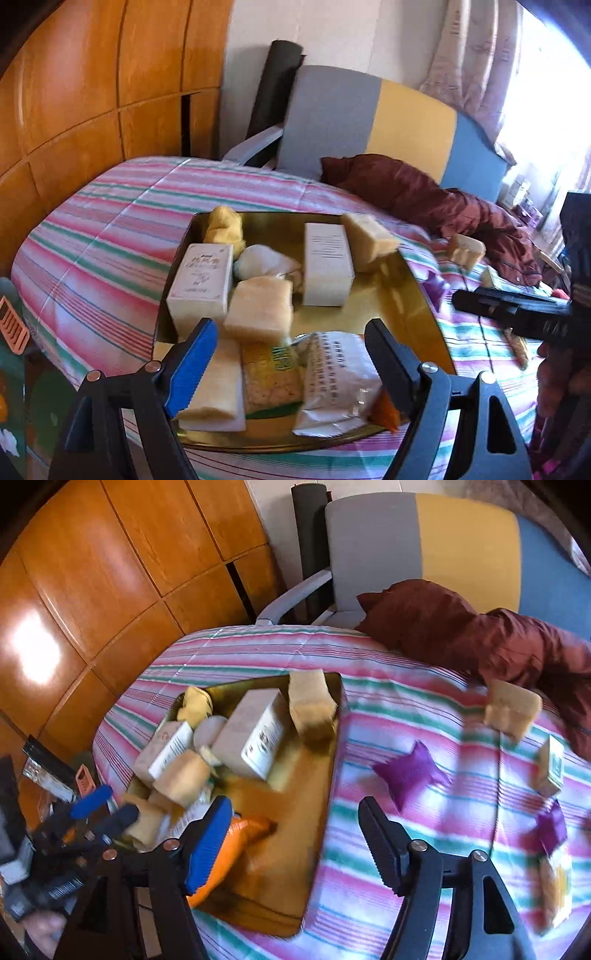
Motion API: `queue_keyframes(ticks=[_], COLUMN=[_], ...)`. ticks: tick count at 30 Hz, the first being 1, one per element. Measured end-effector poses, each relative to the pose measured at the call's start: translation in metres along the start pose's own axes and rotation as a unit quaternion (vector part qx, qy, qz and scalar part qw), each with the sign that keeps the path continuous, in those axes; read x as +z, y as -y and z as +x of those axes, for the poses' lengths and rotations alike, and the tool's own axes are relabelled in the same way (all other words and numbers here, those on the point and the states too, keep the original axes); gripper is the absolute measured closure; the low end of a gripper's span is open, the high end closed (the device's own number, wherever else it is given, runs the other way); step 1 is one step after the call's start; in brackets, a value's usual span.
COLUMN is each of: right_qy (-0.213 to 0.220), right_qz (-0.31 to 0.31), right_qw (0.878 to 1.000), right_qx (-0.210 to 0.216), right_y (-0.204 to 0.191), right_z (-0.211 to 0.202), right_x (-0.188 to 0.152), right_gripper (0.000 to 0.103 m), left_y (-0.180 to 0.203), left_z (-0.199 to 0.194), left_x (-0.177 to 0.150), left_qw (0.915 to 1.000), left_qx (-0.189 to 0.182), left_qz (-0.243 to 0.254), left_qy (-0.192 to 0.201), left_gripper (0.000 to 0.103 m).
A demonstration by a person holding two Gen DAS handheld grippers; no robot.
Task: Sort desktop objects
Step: 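Withdraw both grippers from the tray toward the pile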
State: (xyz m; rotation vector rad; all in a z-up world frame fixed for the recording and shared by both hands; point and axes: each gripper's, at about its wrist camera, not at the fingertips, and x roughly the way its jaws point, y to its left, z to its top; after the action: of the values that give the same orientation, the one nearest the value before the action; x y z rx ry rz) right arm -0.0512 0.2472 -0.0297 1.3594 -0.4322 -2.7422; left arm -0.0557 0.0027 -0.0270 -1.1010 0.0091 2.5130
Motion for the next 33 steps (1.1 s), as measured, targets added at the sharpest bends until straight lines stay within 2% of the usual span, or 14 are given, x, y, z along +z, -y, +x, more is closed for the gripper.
queue_keyframes(ticks=[9, 25, 33], right_qy=[0.014, 0.012, 0.021], right_qz=[-0.009, 0.003, 0.007], right_qw=[1.000, 0.999, 0.998], right_qx=[-0.019, -0.038, -0.050], right_y=[0.009, 0.036, 0.050], right_z=[-0.034, -0.056, -0.071], right_x=[-0.030, -0.054, -0.053], right_gripper=[0.025, 0.021, 0.017], left_y=[0.029, 0.065, 0.082], left_z=[-0.022, -0.031, -0.030], left_x=[-0.003, -0.017, -0.018], left_qw=[0.9984, 0.9952, 0.9937], left_qx=[0.024, 0.013, -0.009], left_qz=[0.048, 0.096, 0.111], left_qy=[0.019, 0.010, 0.004], left_gripper=[0.020, 0.020, 0.020])
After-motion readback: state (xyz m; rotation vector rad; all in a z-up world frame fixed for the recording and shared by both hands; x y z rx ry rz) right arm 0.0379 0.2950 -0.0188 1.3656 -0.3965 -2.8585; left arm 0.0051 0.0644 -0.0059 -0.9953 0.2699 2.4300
